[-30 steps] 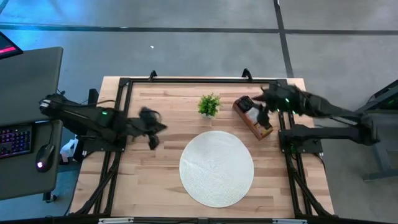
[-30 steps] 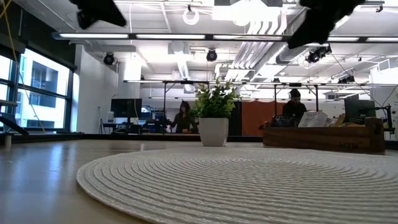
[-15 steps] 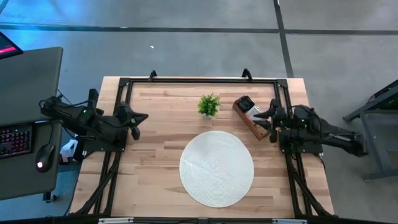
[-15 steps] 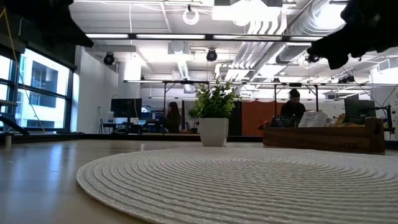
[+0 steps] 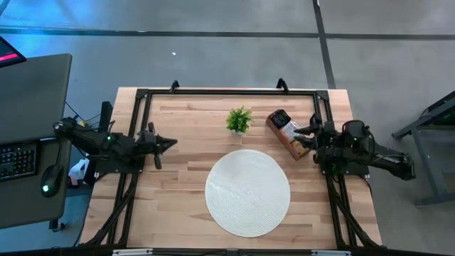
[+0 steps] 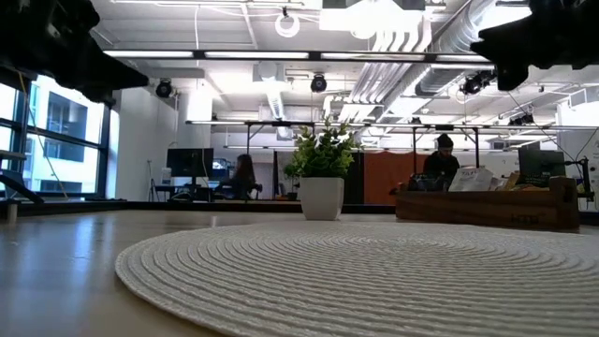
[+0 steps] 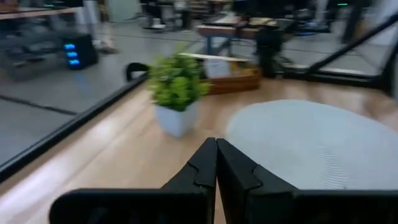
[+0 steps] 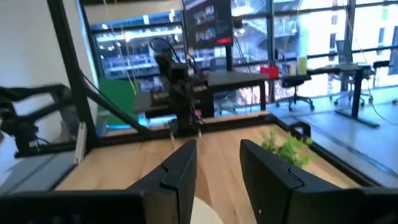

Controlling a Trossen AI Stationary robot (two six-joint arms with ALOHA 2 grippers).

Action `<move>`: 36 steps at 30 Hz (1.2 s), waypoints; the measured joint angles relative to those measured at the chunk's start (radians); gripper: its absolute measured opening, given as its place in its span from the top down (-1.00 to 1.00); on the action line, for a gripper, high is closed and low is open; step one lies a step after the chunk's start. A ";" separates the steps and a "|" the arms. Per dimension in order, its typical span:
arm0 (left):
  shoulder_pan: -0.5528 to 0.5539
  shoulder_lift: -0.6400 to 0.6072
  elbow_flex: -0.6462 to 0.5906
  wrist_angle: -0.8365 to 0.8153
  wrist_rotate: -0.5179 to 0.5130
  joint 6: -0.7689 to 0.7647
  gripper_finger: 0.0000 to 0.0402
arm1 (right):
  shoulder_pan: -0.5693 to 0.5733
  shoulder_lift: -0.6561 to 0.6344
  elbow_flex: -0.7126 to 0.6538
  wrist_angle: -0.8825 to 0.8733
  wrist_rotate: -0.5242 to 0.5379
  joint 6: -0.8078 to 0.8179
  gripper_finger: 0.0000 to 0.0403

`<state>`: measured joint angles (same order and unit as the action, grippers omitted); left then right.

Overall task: Pick & Place Tea
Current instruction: Return to Home Position

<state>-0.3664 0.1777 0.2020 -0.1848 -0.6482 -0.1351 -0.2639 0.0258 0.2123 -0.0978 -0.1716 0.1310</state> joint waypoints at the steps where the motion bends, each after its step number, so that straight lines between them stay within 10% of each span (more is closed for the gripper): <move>1: 0.000 -0.013 0.000 -0.018 -0.026 -0.001 0.98 | 0.005 -0.001 0.001 0.009 0.000 0.004 0.41; 8: 0.001 -0.180 -0.003 -0.140 -0.071 0.001 0.98 | 0.034 -0.002 0.002 0.008 0.055 -0.033 0.41; 36: 0.079 -0.169 -0.120 0.029 0.152 0.041 0.98 | 0.050 0.158 0.001 0.057 0.106 -0.109 0.41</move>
<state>-0.2878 0.0090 0.0818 -0.1562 -0.4961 -0.0940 -0.2138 0.1834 0.2134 -0.0407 -0.0660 0.0218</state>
